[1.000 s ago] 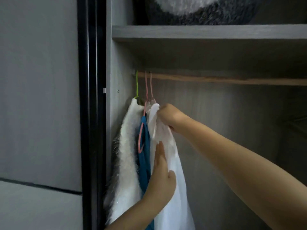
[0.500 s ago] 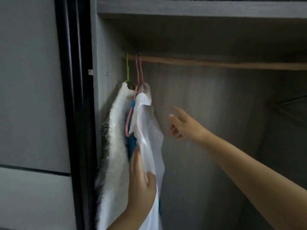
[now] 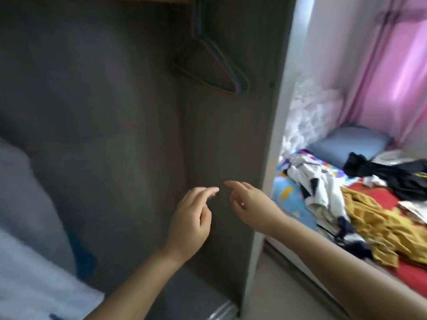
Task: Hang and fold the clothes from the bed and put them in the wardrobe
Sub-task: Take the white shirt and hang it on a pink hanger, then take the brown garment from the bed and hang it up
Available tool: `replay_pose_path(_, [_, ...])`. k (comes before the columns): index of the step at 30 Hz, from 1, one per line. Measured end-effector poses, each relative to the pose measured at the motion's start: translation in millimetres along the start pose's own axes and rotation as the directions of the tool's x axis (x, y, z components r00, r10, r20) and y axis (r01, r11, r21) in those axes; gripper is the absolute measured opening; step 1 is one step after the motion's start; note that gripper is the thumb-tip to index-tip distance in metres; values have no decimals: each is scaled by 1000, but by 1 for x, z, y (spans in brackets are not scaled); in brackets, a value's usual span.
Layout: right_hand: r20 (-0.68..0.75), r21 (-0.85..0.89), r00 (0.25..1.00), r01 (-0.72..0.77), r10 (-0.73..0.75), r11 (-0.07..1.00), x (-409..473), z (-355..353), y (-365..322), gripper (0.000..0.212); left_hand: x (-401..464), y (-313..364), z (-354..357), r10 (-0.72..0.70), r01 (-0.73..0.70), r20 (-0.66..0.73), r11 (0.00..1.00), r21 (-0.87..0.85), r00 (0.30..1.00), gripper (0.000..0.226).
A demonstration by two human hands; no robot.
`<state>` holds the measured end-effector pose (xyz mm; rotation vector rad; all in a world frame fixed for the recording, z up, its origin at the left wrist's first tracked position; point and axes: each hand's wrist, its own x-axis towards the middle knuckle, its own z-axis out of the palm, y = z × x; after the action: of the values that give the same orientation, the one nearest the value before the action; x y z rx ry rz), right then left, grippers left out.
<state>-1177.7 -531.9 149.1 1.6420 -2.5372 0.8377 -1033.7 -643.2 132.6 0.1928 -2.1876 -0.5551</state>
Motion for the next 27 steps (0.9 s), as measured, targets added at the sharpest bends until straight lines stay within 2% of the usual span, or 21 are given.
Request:
replay_pose_path(3, [5,-87,985,-171,172,981,-66,-4,68,47,-13,32,74,81,-59,203,992,-113,976,42])
replay_pose_path(6, [-3,-144,931,-361,365,921,-132,-9,131,43,-23,62,143,127,-49,351,974,-222,928,42])
replay_pose_path(10, [-21,-188,796,-597,605,780,-212,-18,196,43,-32,87,220,158,11,521,952,-306,839,43])
replay_pose_path(13, [-2,-179,673,-728,739,662,-252,-20,233,45,-31,93,269,167,46,599,945,-323,783,41])
replay_pose_path(16, [25,-165,564,-812,825,560,-275,-19,266,47,-27,95,317,166,69,679,950,-304,715,38])
replay_pose_path(20, [30,-157,454,-878,890,453,-284,-23,317,48,-9,100,388,211,74,778,947,-314,592,36])
replay_pose_path(27, [33,-68,255,-964,967,256,-297,-53,406,43,47,127,511,280,51,874,944,-325,396,34])
